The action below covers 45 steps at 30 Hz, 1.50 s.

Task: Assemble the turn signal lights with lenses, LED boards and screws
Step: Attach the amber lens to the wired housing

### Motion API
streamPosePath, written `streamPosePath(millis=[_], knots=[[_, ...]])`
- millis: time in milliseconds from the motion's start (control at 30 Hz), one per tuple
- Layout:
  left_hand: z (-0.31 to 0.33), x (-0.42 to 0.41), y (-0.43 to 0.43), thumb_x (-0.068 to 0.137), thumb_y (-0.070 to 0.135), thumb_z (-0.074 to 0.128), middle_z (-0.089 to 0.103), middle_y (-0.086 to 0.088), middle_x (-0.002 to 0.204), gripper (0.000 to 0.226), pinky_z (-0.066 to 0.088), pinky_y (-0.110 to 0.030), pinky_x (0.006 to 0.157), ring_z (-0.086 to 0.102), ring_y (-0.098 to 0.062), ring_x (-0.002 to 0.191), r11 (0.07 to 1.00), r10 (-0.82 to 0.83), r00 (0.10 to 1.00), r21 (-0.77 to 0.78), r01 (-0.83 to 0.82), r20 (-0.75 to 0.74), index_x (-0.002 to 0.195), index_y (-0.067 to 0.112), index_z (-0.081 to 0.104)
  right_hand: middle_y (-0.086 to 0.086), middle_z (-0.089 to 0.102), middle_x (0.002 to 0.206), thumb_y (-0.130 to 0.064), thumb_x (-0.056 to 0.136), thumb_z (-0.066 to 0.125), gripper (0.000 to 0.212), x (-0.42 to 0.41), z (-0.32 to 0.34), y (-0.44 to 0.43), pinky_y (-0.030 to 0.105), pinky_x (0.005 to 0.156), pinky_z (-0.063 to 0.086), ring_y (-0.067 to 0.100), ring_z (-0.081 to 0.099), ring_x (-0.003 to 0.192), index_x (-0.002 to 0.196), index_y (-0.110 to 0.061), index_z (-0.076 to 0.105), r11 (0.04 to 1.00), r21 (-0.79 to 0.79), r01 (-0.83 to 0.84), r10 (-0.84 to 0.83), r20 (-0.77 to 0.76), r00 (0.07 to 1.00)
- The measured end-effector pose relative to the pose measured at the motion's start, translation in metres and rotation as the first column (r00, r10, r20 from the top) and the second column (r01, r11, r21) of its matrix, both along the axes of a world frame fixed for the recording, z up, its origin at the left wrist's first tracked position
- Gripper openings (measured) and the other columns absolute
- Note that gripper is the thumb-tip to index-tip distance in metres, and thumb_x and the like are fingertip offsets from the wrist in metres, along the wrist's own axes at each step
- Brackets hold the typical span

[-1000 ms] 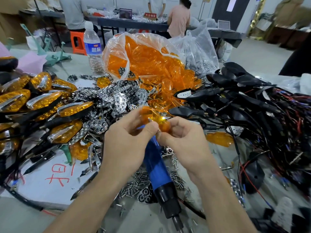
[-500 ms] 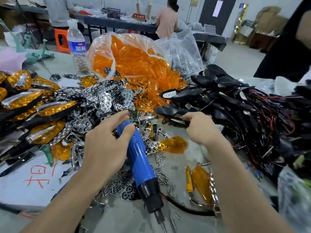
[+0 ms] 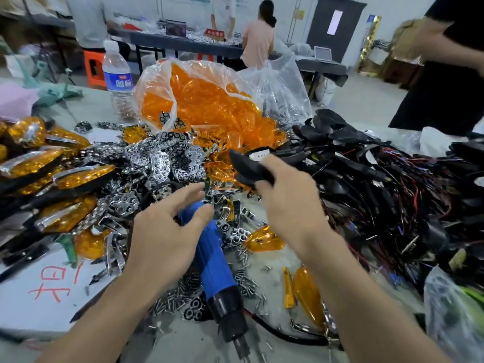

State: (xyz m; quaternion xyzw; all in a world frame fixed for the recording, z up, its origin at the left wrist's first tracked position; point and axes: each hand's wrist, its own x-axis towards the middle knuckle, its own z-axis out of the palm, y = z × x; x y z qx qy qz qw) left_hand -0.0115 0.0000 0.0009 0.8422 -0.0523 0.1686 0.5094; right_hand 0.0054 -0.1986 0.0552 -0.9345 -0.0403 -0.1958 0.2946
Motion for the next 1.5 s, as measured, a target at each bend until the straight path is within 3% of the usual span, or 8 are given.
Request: streamPosePath(millis=[133, 333, 500, 633, 967, 1100, 1200, 1500], knots=[[0.002, 0.002, 0.002, 0.077, 0.064, 0.067, 0.076, 0.022, 0.110, 0.070, 0.055, -0.028, 0.086, 0.070, 0.005, 0.104, 0.948, -0.070, 0.997, -0.314, 0.056, -0.033, 0.143, 0.040, 0.059, -0.016, 0.042, 0.075, -0.006, 0.091, 0.062, 0.016, -0.026, -0.006, 0.048, 0.033, 0.061, 0.029, 0.018, 0.046, 0.067, 0.093, -0.021, 0.062, 0.969, -0.221, -0.108, 0.151, 0.189, 0.970], [0.002, 0.018, 0.016, 0.085, 0.030, 0.060, 0.077, 0.004, 0.088, 0.019, 0.059, -0.033, 0.065, 0.072, -0.012, 0.076, 0.872, -0.080, 0.990, -0.490, 0.012, -0.118, 0.096, 0.032, 0.075, -0.006, 0.063, 0.145, -0.006, 0.091, 0.067, 0.052, -0.033, -0.028, 0.075, 0.027, 0.113, 0.039, 0.015, 0.053, 0.128, 0.139, -0.027, 0.065, 0.967, -0.033, -0.254, 0.256, 0.075, 0.964], [0.003, 0.025, 0.022, 0.086, 0.022, 0.056, 0.080, 0.001, 0.090, 0.027, 0.061, -0.028, 0.062, 0.076, -0.014, 0.080, 0.789, -0.086, 0.982, -0.613, -0.036, -0.169, 0.093, 0.032, 0.080, -0.019, 0.070, 0.102, -0.049, 0.089, 0.071, 0.058, -0.032, -0.021, 0.059, 0.025, 0.076, 0.056, 0.000, 0.063, 0.083, 0.139, -0.053, 0.041, 0.978, 0.149, -0.149, 0.178, -0.212, 0.961], [0.005, 0.024, 0.020, 0.094, 0.026, 0.063, 0.080, -0.003, 0.094, 0.017, 0.064, -0.038, 0.069, 0.077, -0.025, 0.087, 0.797, -0.135, 0.972, -0.604, -0.008, -0.191, 0.095, 0.028, 0.080, -0.011, 0.055, 0.067, -0.048, 0.091, 0.071, 0.029, -0.038, -0.017, 0.057, 0.014, 0.046, 0.033, 0.001, 0.048, 0.046, 0.117, -0.041, 0.061, 0.973, 0.183, -0.143, 0.189, -0.266, 0.945], [0.007, 0.020, 0.016, 0.095, 0.020, 0.061, 0.078, -0.009, 0.103, 0.028, 0.059, -0.060, 0.088, 0.071, -0.039, 0.098, 0.837, -0.191, 0.968, -0.542, 0.075, -0.162, 0.111, 0.037, 0.077, -0.022, 0.073, 0.086, -0.033, 0.091, 0.069, 0.011, -0.027, -0.020, 0.065, 0.008, 0.070, 0.047, -0.011, 0.065, 0.084, 0.100, -0.034, 0.074, 0.886, 0.461, -0.048, 0.146, -0.180, 0.973], [0.005, 0.021, 0.017, 0.090, 0.022, 0.062, 0.079, -0.001, 0.102, 0.027, 0.064, -0.049, 0.080, 0.074, -0.028, 0.099, 0.832, -0.217, 0.964, -0.546, 0.102, -0.151, 0.106, 0.034, 0.079, -0.022, 0.076, 0.099, -0.037, 0.086, 0.065, 0.027, -0.013, -0.025, 0.084, 0.037, 0.090, 0.059, -0.002, 0.069, 0.096, 0.111, -0.034, 0.075, 0.787, 0.612, -0.077, 0.237, -0.184, 0.954], [0.004, 0.021, 0.017, 0.098, 0.014, 0.057, 0.080, 0.007, 0.101, 0.032, 0.061, -0.027, 0.071, 0.077, -0.013, 0.096, 0.820, -0.218, 0.964, -0.564, 0.096, -0.153, 0.099, 0.035, 0.081, -0.017, 0.077, 0.093, -0.028, 0.090, 0.071, 0.010, -0.003, -0.028, 0.092, 0.038, 0.088, 0.060, 0.002, 0.072, 0.091, 0.098, -0.031, 0.077, 0.785, 0.616, -0.066, 0.219, -0.176, 0.960], [-0.001, 0.029, 0.026, 0.103, 0.034, 0.055, 0.080, 0.004, 0.099, 0.025, 0.061, -0.035, 0.073, 0.075, -0.015, 0.094, 0.818, -0.169, 0.965, -0.574, 0.025, -0.199, 0.103, 0.040, 0.080, -0.015, 0.077, 0.075, -0.019, 0.078, 0.080, 0.009, 0.022, -0.026, 0.102, 0.026, 0.073, 0.061, 0.001, 0.074, 0.075, 0.076, -0.028, 0.079, 0.757, 0.652, -0.040, 0.215, -0.191, 0.958]])
